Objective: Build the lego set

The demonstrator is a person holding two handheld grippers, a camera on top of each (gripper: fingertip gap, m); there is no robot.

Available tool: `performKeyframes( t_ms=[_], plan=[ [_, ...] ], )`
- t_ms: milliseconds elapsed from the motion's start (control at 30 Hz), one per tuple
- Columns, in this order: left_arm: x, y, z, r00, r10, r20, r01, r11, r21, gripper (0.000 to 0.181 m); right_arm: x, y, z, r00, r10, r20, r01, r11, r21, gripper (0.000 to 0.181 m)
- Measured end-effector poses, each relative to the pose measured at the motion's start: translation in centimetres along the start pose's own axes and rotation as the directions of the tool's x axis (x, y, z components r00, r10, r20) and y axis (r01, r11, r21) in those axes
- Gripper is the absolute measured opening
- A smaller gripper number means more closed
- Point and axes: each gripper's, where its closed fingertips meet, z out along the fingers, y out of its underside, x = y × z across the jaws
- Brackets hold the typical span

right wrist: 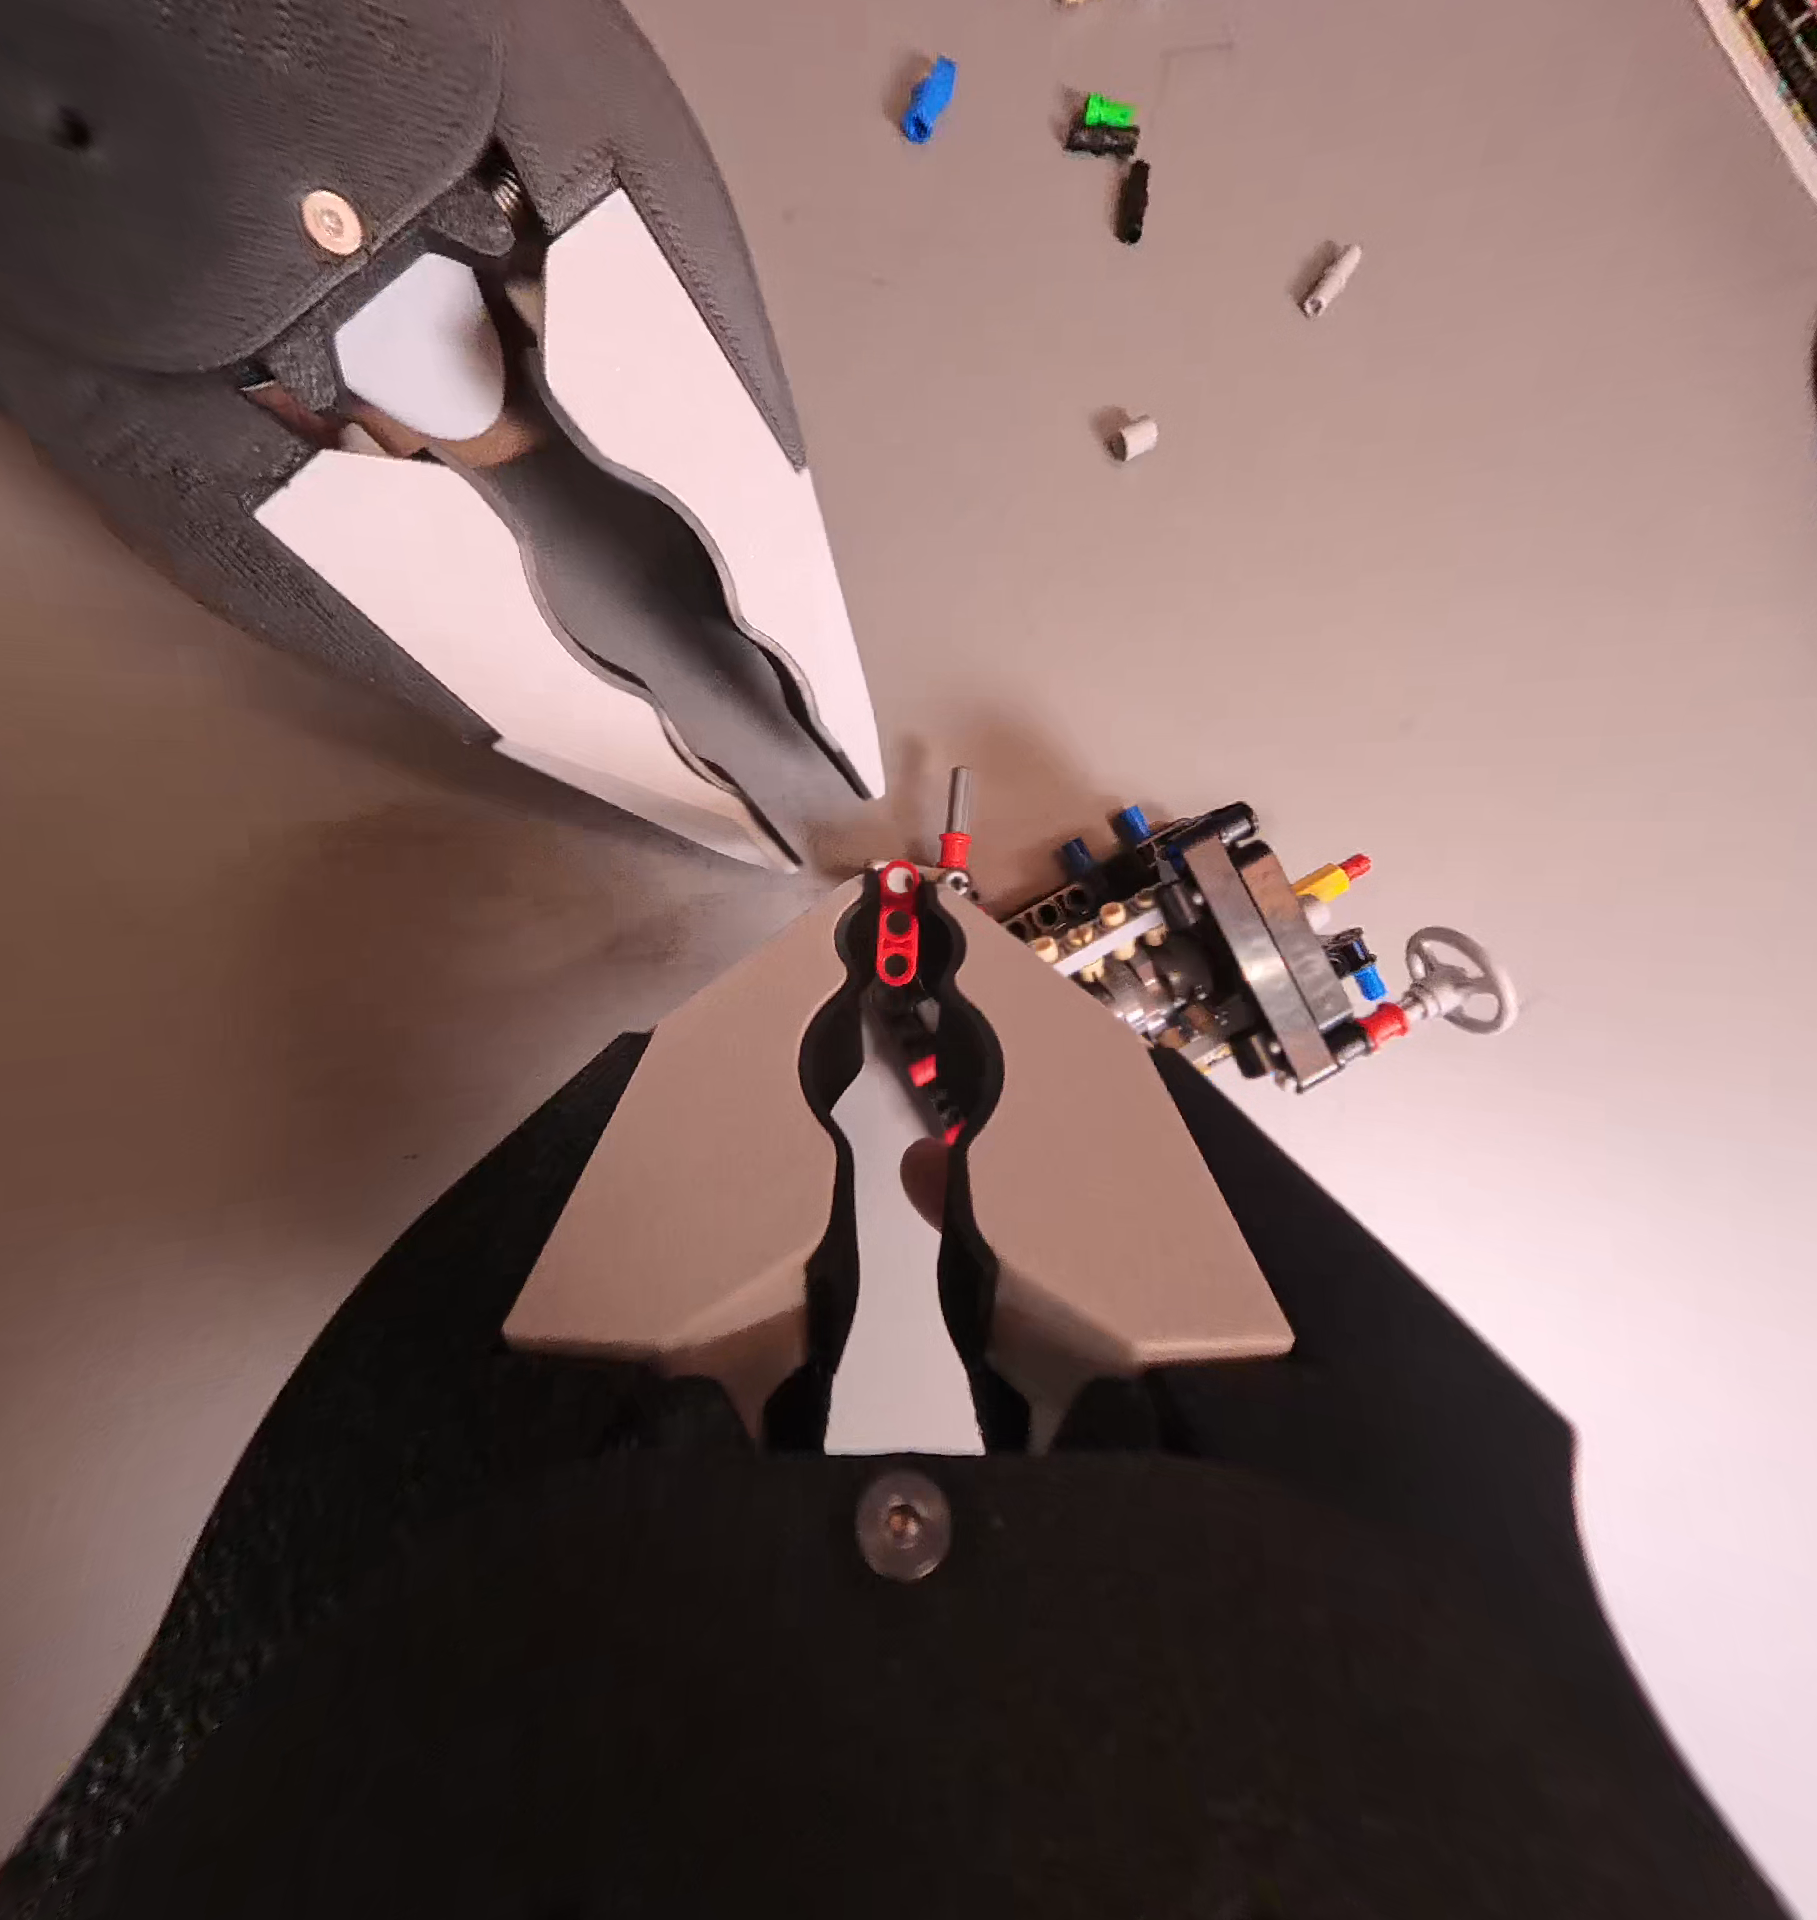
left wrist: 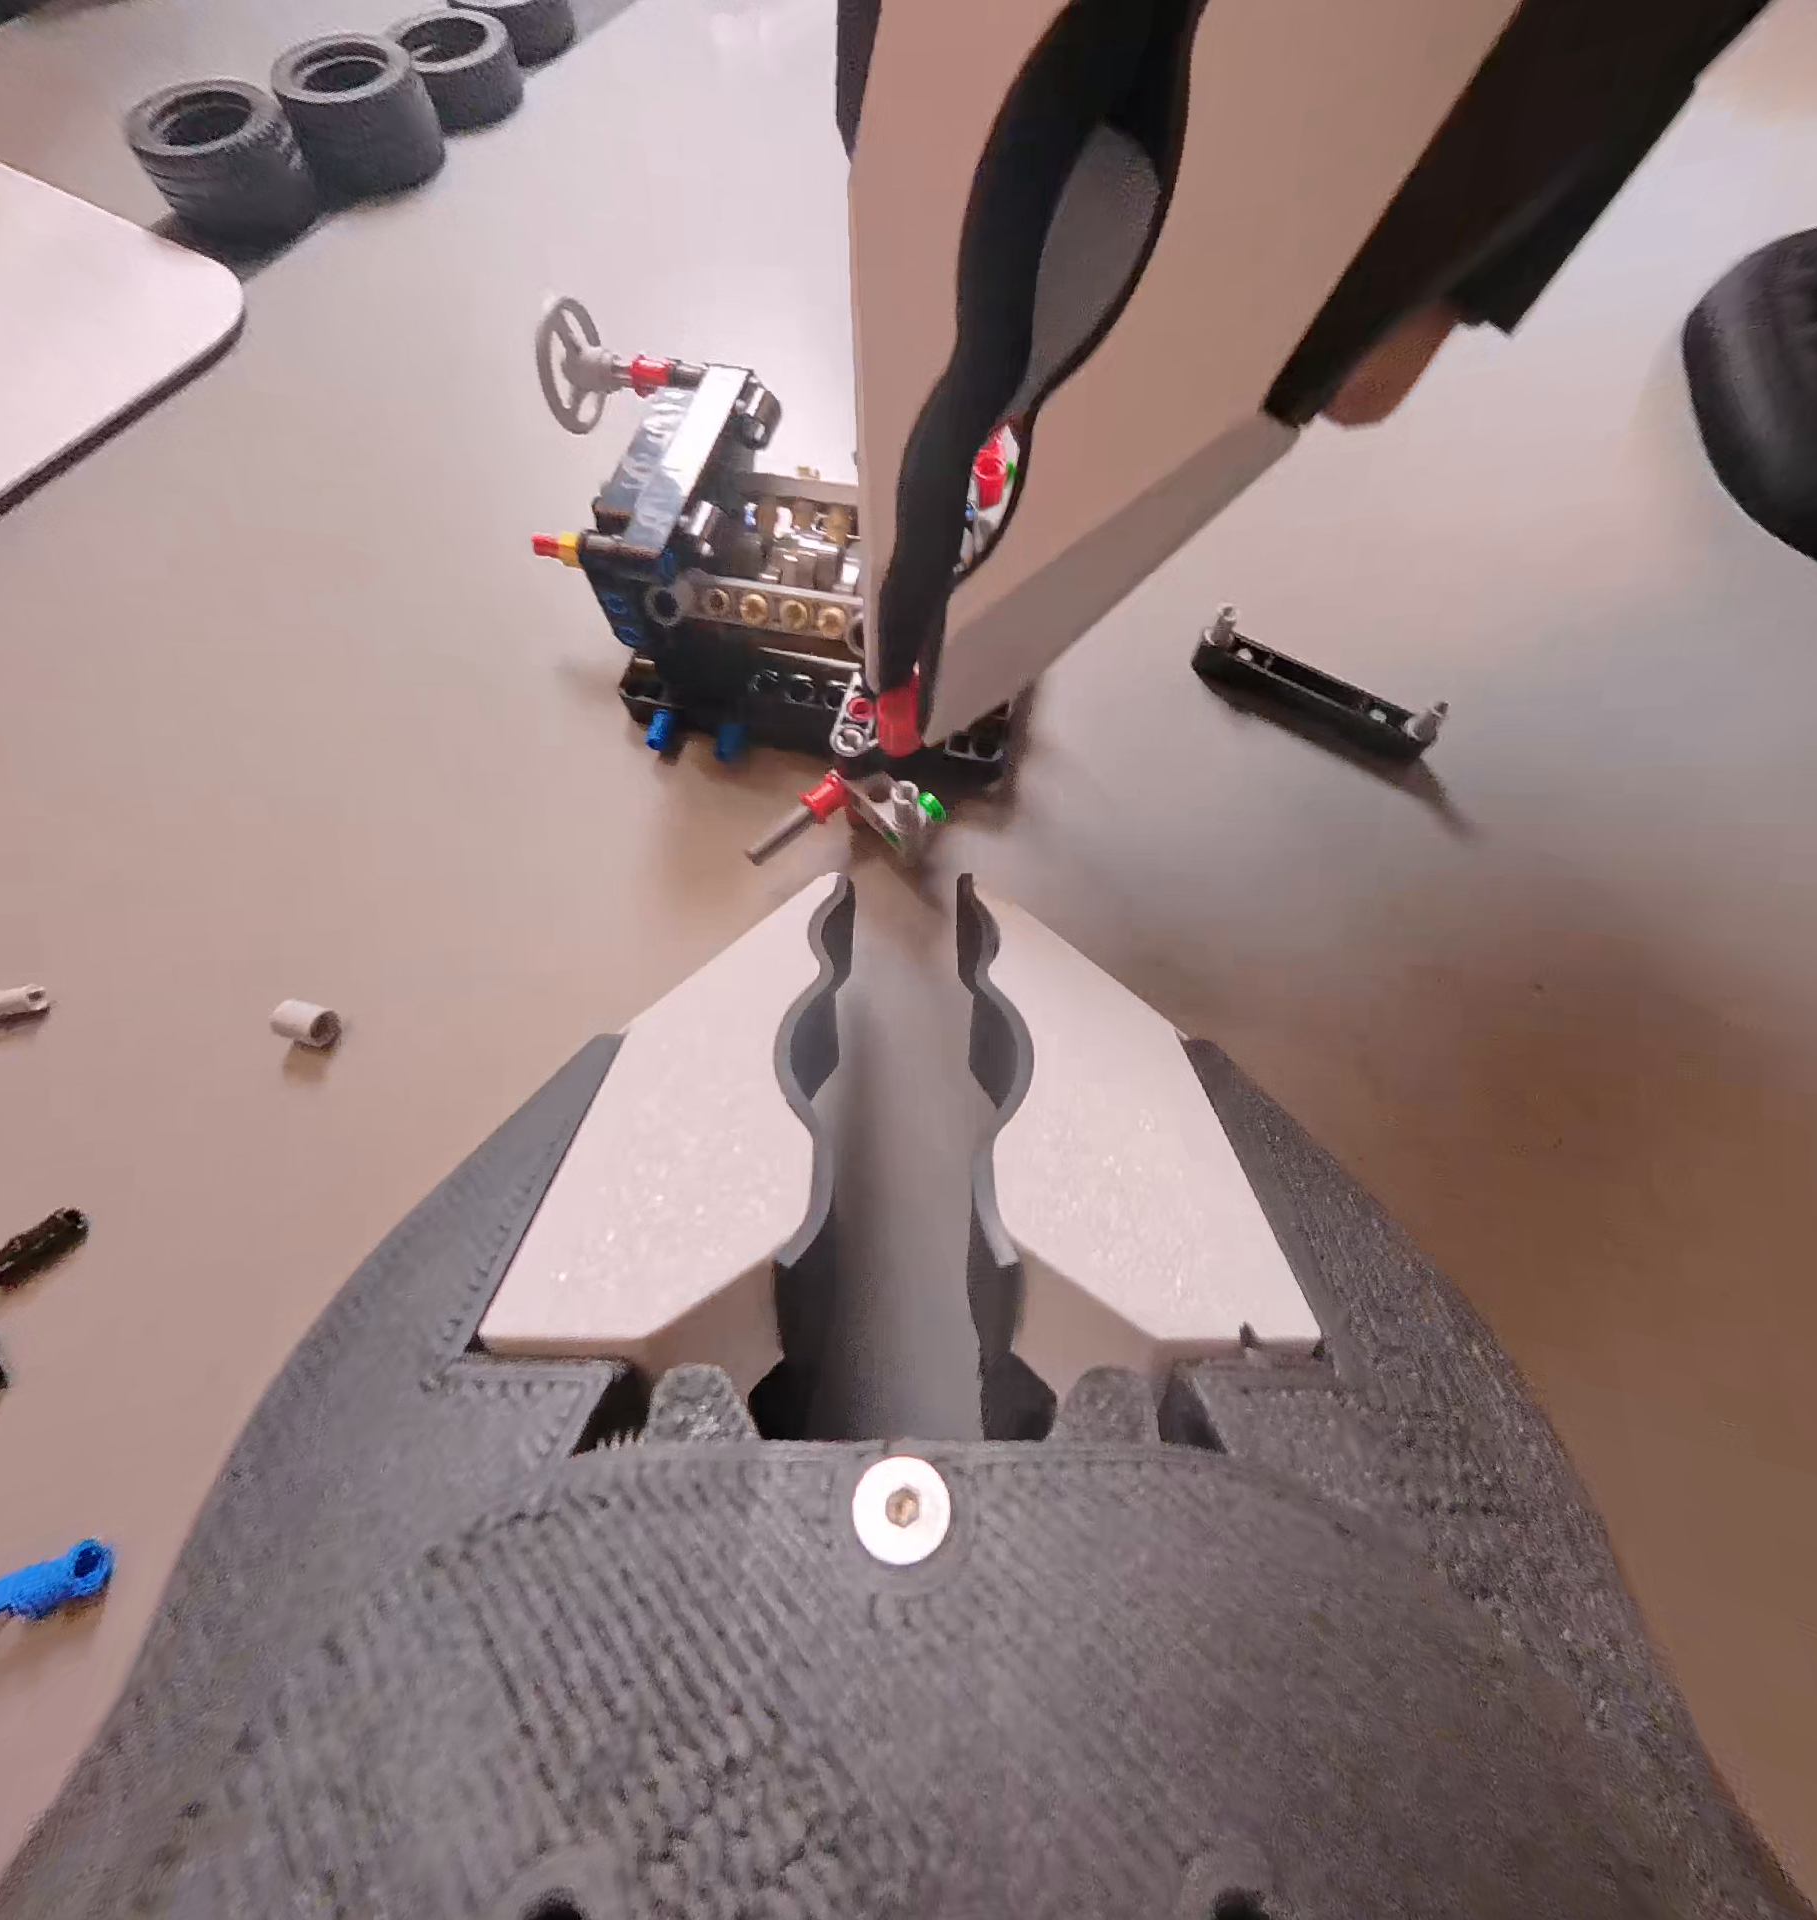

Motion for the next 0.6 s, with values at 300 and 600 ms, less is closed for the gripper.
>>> performKeyframes(
  t_ms=[300,600],
  plan=[
    [-0.1,-0.1,1.7,1.000,0.006,0.023,-0.004,0.998,-0.061,0.020,-0.4,0.3,1.0,0.999,0.026,0.041,-0.025,0.999,-0.043,0.005],
    [-0.3,-0.2,2.3,0.998,0.048,0.045,-0.044,0.996,-0.078,0.009,-0.3,0.5,1.4,0.999,0.030,0.038,-0.027,0.996,-0.079,0.005]
  ],
)
